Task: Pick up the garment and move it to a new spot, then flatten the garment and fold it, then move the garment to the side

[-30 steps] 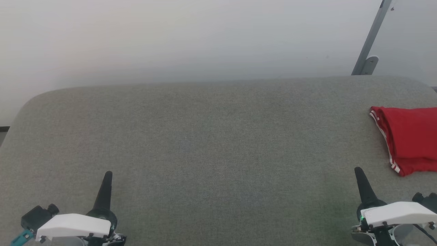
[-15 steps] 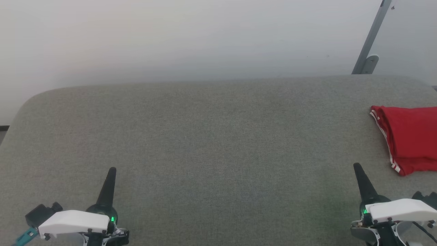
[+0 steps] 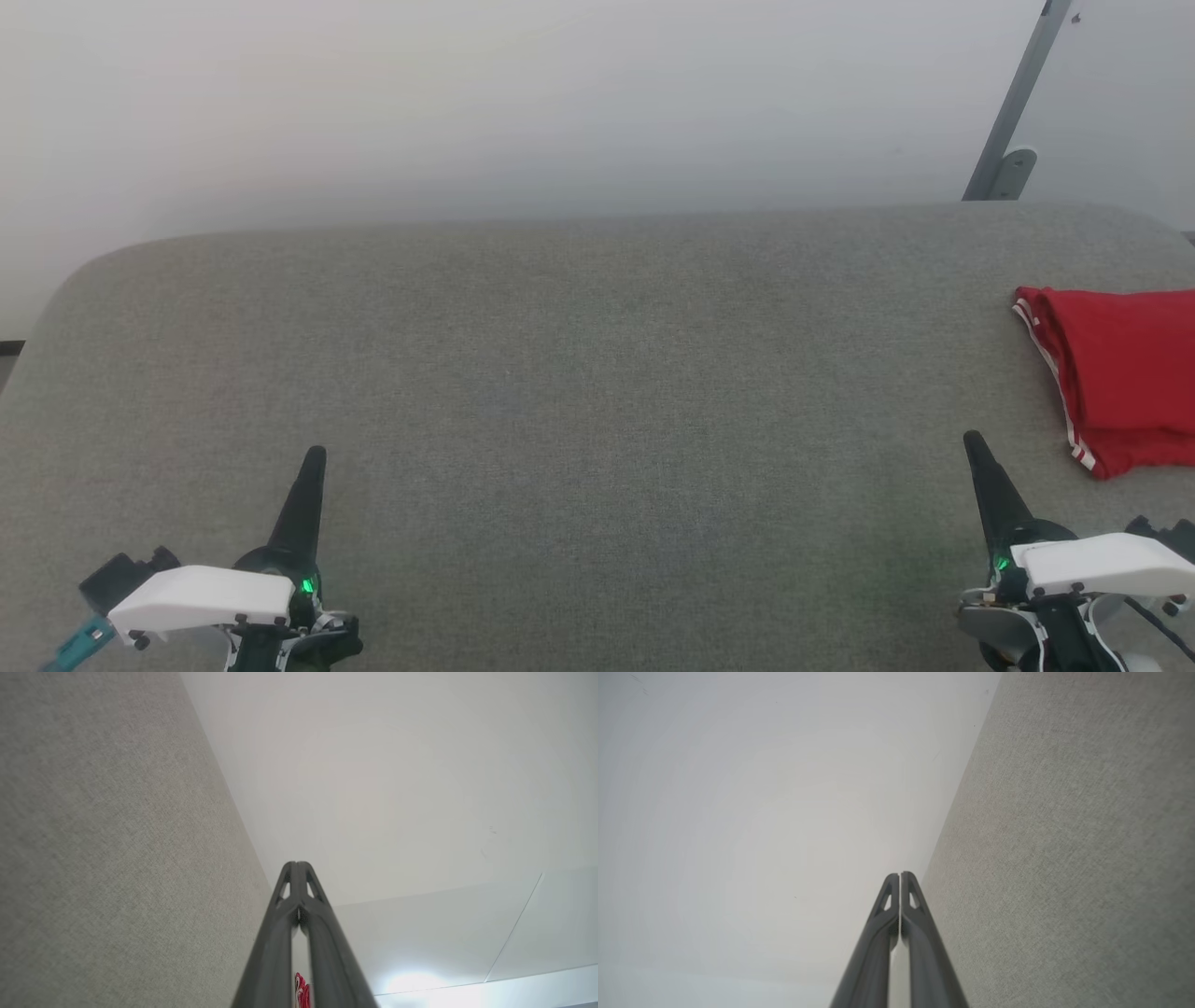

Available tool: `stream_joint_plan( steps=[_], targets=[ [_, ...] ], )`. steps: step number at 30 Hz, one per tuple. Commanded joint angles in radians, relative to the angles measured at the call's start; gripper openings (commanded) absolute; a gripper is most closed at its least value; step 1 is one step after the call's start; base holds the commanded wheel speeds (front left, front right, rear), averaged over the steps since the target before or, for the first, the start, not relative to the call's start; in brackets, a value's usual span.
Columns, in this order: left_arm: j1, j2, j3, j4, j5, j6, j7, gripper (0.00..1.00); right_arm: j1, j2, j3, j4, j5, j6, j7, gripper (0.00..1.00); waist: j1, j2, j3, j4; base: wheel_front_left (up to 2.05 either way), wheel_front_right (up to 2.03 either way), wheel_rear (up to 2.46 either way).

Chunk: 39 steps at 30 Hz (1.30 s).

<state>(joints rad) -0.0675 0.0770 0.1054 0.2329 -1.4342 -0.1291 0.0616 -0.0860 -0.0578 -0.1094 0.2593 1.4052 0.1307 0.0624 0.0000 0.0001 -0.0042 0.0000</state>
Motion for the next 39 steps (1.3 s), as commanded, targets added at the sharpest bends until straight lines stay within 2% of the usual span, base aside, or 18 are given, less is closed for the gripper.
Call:
stream_joint_plan(
  steps=[1,27,39],
  targets=[
    [-0.024,-0.003,0.005,-0.001,-0.023,-0.002,0.008,0.00,-0.012,0.003,-0.003,-0.009,0.026,0.000,0.009,0.00,0.0000,-0.0001,0.000,0.000,0.00,0.00,0.00],
    [-0.047,-0.030,0.011,0.013,-0.181,-0.003,0.057,0.00,-0.027,0.010,-0.006,-0.017,0.213,0.000,0.056,0.00,0.0000,-0.0001,0.007,0.000,0.00,0.00,0.00],
    [-0.047,-0.029,0.011,0.013,-0.180,-0.003,0.057,0.00,-0.026,0.010,-0.005,-0.017,0.209,0.000,0.055,0.00,0.0000,-0.0001,0.007,0.000,0.00,0.00,0.00]
  ],
)
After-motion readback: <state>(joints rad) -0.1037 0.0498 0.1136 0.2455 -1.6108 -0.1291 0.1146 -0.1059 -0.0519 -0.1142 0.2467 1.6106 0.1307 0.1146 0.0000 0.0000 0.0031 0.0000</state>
